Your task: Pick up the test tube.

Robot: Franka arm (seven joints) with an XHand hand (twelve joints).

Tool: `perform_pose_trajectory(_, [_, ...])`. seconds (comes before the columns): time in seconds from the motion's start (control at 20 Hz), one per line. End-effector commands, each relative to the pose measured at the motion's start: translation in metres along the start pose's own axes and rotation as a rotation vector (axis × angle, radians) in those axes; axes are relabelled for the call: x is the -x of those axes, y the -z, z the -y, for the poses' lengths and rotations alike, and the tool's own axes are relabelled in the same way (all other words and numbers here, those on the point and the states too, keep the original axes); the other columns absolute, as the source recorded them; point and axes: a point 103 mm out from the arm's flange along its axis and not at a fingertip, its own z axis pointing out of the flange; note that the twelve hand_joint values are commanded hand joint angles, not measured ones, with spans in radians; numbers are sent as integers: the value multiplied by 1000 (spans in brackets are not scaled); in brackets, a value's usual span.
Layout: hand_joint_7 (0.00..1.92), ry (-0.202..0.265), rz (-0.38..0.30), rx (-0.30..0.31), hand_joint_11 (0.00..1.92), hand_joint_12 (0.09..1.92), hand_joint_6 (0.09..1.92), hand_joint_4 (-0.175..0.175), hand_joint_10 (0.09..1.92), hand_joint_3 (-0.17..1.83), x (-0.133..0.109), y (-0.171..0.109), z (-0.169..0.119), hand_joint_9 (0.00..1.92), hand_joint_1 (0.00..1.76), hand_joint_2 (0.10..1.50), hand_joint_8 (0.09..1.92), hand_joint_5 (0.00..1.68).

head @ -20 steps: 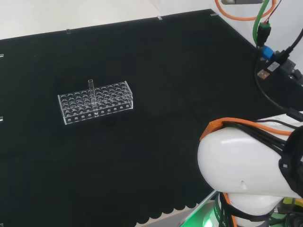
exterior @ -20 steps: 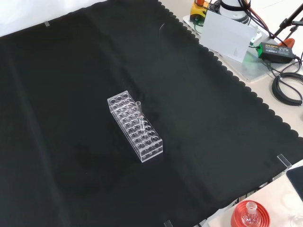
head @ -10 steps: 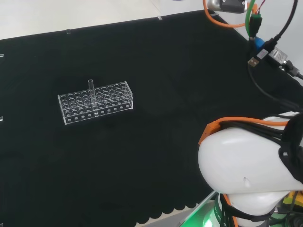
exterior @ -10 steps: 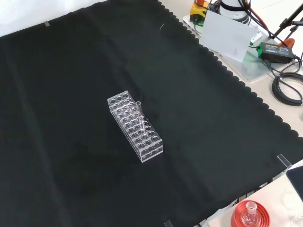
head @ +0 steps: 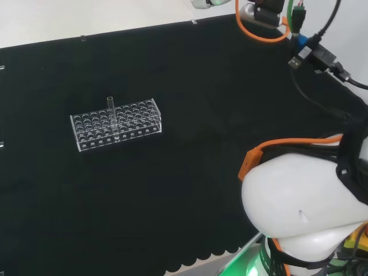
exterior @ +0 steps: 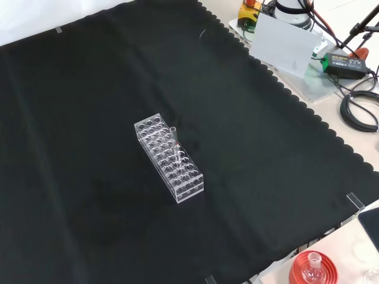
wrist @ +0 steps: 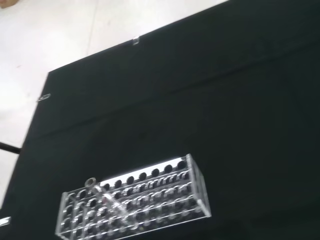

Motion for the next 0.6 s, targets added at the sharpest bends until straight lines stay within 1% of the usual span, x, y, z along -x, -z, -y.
perform_pose_trajectory(0.05, [191, 47, -127, -48, 0, 1314, 87, -11, 915, 87, -4, -30, -37, 79, 690, 929, 747, 254])
perform_pose_trajectory(0.35, [202, 79, -136, -101, 0, 1330, 87, -11, 917, 93, -11, -51, -62, 90, 703, 926, 745, 260])
perform_pose_trajectory(0.6, [210, 91, -145, -144, 0, 1342, 87, -12, 917, 97, -15, -71, -80, 95, 714, 925, 745, 264])
